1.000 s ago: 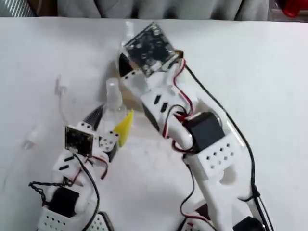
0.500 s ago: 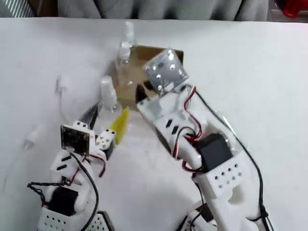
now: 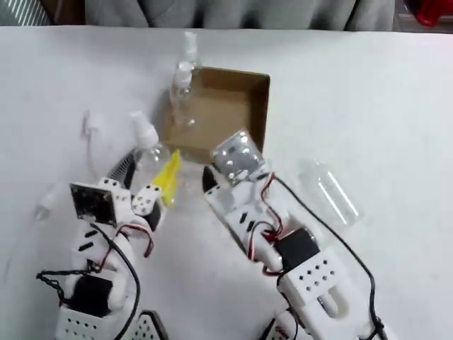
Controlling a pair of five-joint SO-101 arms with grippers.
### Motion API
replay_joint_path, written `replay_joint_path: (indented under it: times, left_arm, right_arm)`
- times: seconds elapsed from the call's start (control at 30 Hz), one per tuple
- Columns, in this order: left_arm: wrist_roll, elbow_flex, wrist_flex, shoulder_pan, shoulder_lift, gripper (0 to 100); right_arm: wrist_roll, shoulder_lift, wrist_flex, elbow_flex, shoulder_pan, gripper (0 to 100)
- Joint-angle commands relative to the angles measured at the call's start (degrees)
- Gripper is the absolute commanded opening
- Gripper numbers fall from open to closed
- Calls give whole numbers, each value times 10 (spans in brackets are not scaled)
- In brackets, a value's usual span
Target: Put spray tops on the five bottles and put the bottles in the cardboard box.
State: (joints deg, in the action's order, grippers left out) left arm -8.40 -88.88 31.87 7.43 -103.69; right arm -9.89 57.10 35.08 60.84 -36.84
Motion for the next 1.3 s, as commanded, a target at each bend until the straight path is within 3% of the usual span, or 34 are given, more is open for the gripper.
replay_joint_path:
  times: [0.0, 0.3, 0.5, 0.63, 0.87, 1.03, 1.27]
  left_arm:
    - [-12, 11, -32, -16, -8, 20]
    - [-13, 33, -28, -16, -7, 20]
    - [-14, 43, -27, -16, -2, 20]
    - [-15, 102, -9, -15, 84, 20]
    - [-54, 213, 18, -13, 253, 20]
    - [-57, 214, 21, -12, 231, 20]
    - [-54, 217, 92, 31, 165, 20]
  right_arm:
    - [4, 13, -13, -3, -38, 19]
    - [52, 21, -14, 23, -126, 19]
    - [55, 107, -14, 63, -160, 19]
    - [55, 178, -28, 104, -200, 19]
    - [51, 193, -203, 202, -205, 15]
    - [55, 159, -318, 243, -205, 15]
    - [51, 58, -407, 244, -203, 15]
